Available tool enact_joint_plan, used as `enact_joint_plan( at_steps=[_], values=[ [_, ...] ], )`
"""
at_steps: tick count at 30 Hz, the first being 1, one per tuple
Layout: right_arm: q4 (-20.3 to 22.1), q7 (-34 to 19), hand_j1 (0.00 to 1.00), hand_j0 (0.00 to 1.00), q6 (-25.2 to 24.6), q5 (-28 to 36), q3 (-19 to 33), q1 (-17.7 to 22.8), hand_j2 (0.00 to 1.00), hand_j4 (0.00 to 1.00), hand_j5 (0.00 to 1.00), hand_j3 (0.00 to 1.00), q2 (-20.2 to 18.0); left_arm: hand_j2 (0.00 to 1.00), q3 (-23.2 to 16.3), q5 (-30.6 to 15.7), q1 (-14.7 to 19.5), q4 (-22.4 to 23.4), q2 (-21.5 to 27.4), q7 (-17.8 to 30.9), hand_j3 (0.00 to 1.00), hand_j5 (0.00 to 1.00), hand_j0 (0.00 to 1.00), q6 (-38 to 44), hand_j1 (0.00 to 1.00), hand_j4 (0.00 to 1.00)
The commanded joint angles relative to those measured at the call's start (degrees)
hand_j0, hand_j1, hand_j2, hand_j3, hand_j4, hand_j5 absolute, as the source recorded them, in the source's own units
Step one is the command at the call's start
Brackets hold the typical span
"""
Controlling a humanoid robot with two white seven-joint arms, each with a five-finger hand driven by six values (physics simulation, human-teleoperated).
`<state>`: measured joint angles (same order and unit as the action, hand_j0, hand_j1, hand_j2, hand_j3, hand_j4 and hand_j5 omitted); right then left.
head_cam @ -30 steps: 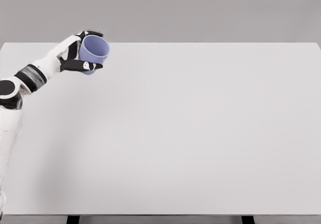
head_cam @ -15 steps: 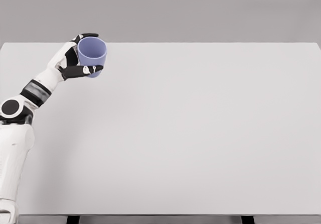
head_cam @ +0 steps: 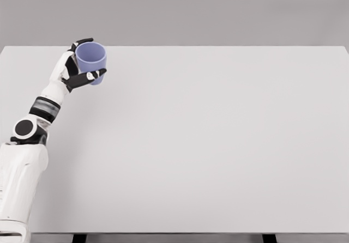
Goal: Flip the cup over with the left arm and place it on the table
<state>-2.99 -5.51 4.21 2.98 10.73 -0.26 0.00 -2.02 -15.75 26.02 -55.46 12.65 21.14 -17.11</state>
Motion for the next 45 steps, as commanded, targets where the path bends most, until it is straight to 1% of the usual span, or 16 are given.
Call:
enact_joint_plan(
  at_steps=[1, 4, 5, 7, 9, 13, 17, 26, 31, 33, 34, 40, 45],
  values=[
    [0.0, 0.0, 1.00, 1.00, 0.0, 0.0, 0.0, 0.0, 1.00, 1.00, 1.00, 1.00, 0.0, 0.61, 0.0, -0.3, -0.2, 0.3, -0.8, -2.7, 0.61, 0.61, 0.61, -1.4, 0.61, 0.61],
    [0.0, 0.0, 1.00, 1.00, 0.0, 0.0, 0.0, 0.0, 1.00, 1.00, 1.00, 1.00, 0.0, 0.61, 0.0, -0.3, -1.1, 0.2, -1.0, -2.8, 0.61, 0.61, 0.61, -2.7, 0.61, 0.61],
    [0.0, 0.1, 1.00, 1.00, 0.0, 0.0, 0.0, 0.0, 1.00, 1.00, 1.00, 1.00, 0.0, 0.61, 0.0, -0.3, -1.1, 0.3, -1.0, -2.8, 0.61, 0.61, 0.61, -4.2, 0.61, 0.61],
    [0.0, 0.0, 1.00, 1.00, 0.0, 0.0, 0.0, 0.0, 1.00, 1.00, 1.00, 1.00, 0.0, 0.61, 0.0, -0.3, -1.4, 1.4, -1.6, -2.8, 0.61, 0.61, 0.61, -6.1, 0.61, 0.61],
    [0.0, 0.0, 1.00, 1.00, 0.0, 0.0, 0.0, 0.0, 1.00, 1.00, 1.00, 1.00, 0.0, 0.61, 0.1, -0.4, -1.5, 1.6, -1.7, -2.8, 0.61, 0.61, 0.61, -6.2, 0.61, 0.61],
    [0.0, 0.1, 1.00, 1.00, 0.0, -0.1, 0.0, 0.0, 1.00, 1.00, 1.00, 1.00, 0.0, 0.62, 0.1, -0.5, -1.8, 4.0, -2.5, -2.8, 0.62, 0.62, 0.62, -8.2, 0.62, 0.62],
    [0.0, 0.0, 1.00, 1.00, 0.0, 0.0, 0.0, 0.0, 1.00, 1.00, 1.00, 1.00, 0.0, 0.62, 0.1, -0.6, -1.9, 4.8, -2.5, -2.9, 0.62, 0.62, 0.62, -10.2, 0.62, 0.62],
    [0.0, 0.0, 1.00, 1.00, 0.0, 0.0, 0.0, 0.0, 1.00, 1.00, 1.00, 1.00, 0.0, 0.63, 0.0, -0.9, -2.3, 5.2, -2.6, -2.8, 0.63, 0.63, 0.63, -10.8, 0.63, 0.63],
    [0.0, 0.0, 1.00, 1.00, 0.0, -0.1, 0.1, 0.0, 1.00, 1.00, 1.00, 1.00, 0.0, 0.70, 0.1, -1.0, -2.3, 5.2, -2.6, -2.8, 0.70, 0.70, 0.70, -10.8, 0.70, 0.70],
    [0.0, 0.0, 1.00, 1.00, 0.0, 0.0, 0.0, 0.0, 1.00, 1.00, 1.00, 1.00, 0.0, 0.76, 0.1, -1.0, -2.3, 5.2, -2.6, -2.8, 0.76, 0.76, 0.76, -10.8, 0.76, 0.76],
    [0.0, 0.0, 1.00, 1.00, 0.0, -0.1, 0.0, 0.0, 1.00, 1.00, 1.00, 1.00, 0.0, 0.77, 0.1, -1.0, -2.3, 5.2, -2.6, -2.9, 0.77, 0.77, 0.77, -10.9, 0.77, 0.77],
    [0.0, 0.0, 1.00, 1.00, -0.1, 0.0, 0.0, 0.0, 1.00, 1.00, 1.00, 1.00, 0.0, 0.83, 0.1, -1.0, -2.3, 5.2, -2.6, -2.9, 0.83, 0.83, 0.83, -11.5, 0.83, 0.83],
    [0.0, 0.0, 1.00, 1.00, 0.0, 0.0, 0.0, 0.0, 1.00, 1.00, 1.00, 1.00, 0.0, 0.86, 0.1, -1.0, -2.4, 5.2, -2.6, -2.9, 0.86, 0.86, 0.86, -11.8, 0.86, 0.86]
  ],
)
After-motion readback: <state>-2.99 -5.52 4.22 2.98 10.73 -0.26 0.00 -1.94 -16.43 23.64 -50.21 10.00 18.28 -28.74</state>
